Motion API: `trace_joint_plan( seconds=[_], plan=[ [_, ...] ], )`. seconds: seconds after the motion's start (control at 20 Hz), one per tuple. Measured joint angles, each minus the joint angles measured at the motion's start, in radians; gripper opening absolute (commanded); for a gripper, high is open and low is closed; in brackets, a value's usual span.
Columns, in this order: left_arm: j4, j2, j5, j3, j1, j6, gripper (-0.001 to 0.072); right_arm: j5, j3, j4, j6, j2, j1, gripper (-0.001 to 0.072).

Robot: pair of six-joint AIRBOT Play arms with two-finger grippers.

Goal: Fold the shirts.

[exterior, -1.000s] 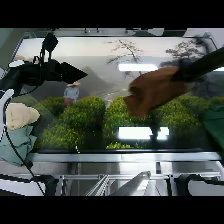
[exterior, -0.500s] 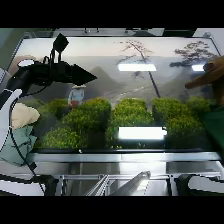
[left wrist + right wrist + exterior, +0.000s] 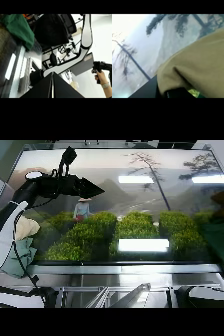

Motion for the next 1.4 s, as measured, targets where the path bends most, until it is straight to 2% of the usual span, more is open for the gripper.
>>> trace_joint_plan(
  seconds=[0.1,0.4,0.6,0.75,1.0,1.05,1.1,1.15,1.2,1.35,1.4],
  plan=[
    [0.0,0.0,0.008,0.0,0.004,0.0,0.0004,0.068,0.0,-0.055,0.032,0.003,-0.006,0.0022],
    [0.001,0.0,-0.022,0.0,0.01,0.002,0.0004,0.307,-0.006,-0.377,0.156,0.053,-0.046,0.0023],
    [0.001,0.0,-0.039,0.0,0.01,0.012,0.0004,0.393,-0.101,-0.537,0.188,0.114,-0.103,0.0023],
    [0.005,0.0,-0.044,0.0,0.01,0.019,0.0004,0.385,-0.258,-0.63,0.195,0.151,-0.148,0.0023],
    [0.009,0.0,-0.046,0.0,0.009,0.022,0.0004,0.225,-0.566,-0.713,0.186,0.176,-0.192,0.0041],
    [0.009,0.0,-0.045,0.0,0.009,0.022,0.0004,0.185,-0.621,-0.722,0.183,0.178,-0.195,0.0204],
    [0.009,0.0,-0.046,0.0,0.009,0.022,0.0004,0.154,-0.672,-0.731,0.183,0.178,-0.197,0.0498],
    [0.009,0.0,-0.046,0.0,0.009,0.022,0.0004,0.137,-0.718,-0.74,0.182,0.176,-0.199,0.0632],
    [0.009,0.0,-0.046,0.0,0.009,0.022,0.0004,0.117,-0.751,-0.745,0.178,0.17,-0.2,0.0567],
    [0.009,0.0,-0.046,0.0,0.009,0.022,0.0004,0.124,-0.787,-0.751,0.178,0.158,-0.201,0.0229],
    [0.009,0.0,-0.046,0.0,0.009,0.021,0.0004,0.138,-0.782,-0.75,0.178,0.156,-0.201,0.0094]
  ],
)
